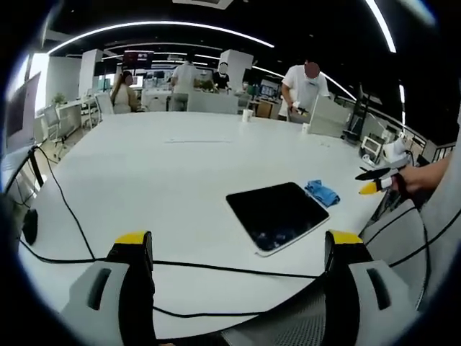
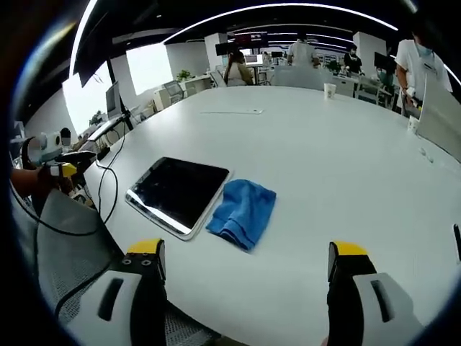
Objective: Wipe the mirror surface with the cleaning cloth until all visible marks leave the cleaned area.
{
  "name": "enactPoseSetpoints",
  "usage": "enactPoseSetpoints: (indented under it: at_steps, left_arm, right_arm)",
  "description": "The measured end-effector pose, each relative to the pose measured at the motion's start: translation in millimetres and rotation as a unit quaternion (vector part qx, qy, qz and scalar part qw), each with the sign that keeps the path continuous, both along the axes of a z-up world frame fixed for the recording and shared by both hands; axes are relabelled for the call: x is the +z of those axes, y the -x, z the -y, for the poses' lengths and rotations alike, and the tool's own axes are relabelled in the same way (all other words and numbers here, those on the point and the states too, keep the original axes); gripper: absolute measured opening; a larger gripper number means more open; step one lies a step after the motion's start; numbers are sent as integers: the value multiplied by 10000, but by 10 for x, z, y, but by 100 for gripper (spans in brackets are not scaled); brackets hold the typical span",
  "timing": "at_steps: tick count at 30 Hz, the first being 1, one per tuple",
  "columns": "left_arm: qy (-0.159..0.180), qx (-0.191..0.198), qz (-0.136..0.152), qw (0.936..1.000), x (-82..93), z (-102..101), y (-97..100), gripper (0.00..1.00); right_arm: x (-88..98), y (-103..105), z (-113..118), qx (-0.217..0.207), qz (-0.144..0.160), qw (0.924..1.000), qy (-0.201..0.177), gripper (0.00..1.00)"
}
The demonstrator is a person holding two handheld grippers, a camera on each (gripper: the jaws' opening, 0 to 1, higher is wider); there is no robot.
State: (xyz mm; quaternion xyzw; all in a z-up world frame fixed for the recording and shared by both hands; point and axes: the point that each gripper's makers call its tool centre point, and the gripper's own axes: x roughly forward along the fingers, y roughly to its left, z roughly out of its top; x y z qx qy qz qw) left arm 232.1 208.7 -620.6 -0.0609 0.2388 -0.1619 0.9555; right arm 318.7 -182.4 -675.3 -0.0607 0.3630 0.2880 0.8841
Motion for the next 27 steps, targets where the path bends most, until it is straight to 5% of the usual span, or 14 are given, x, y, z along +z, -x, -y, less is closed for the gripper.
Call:
enactPoseSetpoints:
  at_steps: [13, 20, 27]
  left_arm:
    - [-26, -497, -132, 9987, -38, 21, -50, 99]
    - [40, -599, -82, 9982, -22, 12, -107, 99]
    - [73, -635, -40, 9979, -53, -64, -148, 99]
  right_arm:
    - [-48, 84, -43, -328, -100, 9994, -47, 92]
    - [76, -238, -195, -449, 101, 9989, -16, 83]
    - [-135, -583, -354, -496, 35, 9988, 25, 65]
